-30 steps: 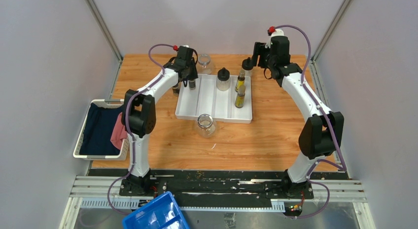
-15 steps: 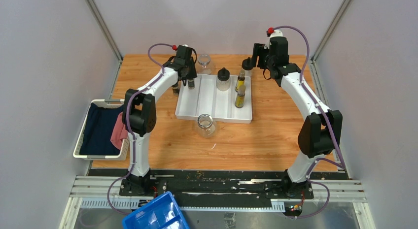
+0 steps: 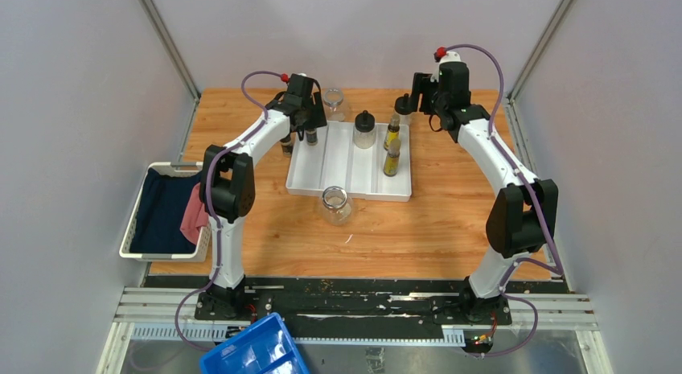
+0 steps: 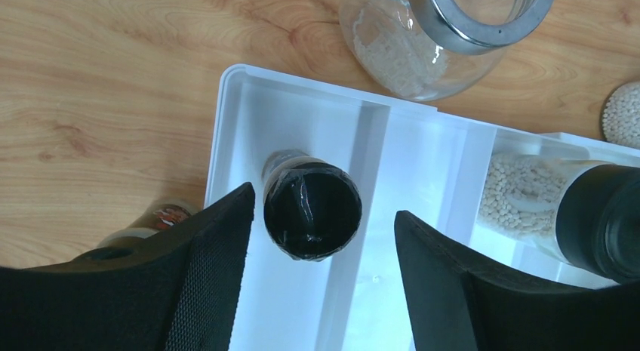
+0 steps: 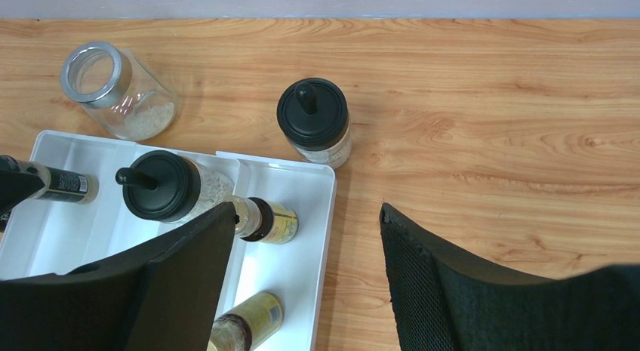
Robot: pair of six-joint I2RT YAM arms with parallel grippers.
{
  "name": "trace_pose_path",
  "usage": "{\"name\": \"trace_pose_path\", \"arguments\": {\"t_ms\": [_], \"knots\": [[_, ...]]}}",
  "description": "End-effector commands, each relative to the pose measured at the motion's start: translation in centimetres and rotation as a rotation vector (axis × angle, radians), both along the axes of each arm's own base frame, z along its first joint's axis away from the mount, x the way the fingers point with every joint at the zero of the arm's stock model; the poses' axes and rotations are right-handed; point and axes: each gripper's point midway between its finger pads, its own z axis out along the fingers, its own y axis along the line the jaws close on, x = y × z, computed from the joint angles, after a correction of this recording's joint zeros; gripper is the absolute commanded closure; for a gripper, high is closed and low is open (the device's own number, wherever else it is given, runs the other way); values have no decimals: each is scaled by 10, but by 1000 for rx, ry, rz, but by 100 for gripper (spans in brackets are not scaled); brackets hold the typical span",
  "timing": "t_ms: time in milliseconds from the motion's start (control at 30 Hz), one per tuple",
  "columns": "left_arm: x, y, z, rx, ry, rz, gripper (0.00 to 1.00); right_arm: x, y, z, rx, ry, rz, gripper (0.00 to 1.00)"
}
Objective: Organize the condiment bottles
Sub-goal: Place the bottle in the storage box.
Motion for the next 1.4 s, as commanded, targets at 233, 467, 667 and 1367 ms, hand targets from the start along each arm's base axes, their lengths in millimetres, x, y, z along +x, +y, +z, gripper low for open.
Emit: {"name": "trace_pose_path", "arguments": {"t_ms": [233,467,667,1367], "knots": [[4,0,14,-7,-28,-2,22,-1,5,4,2,-9,17,27],[8,-5,71,-4,-168,-19,20,-4,7,15,8,-25,21,27],[-2,0,119,24,-292,-8,18,-9,10,24,10,-37,29,27],[52,-46,97,129,-298,-279,5,-7,15,42,22,-65,57,27]]}}
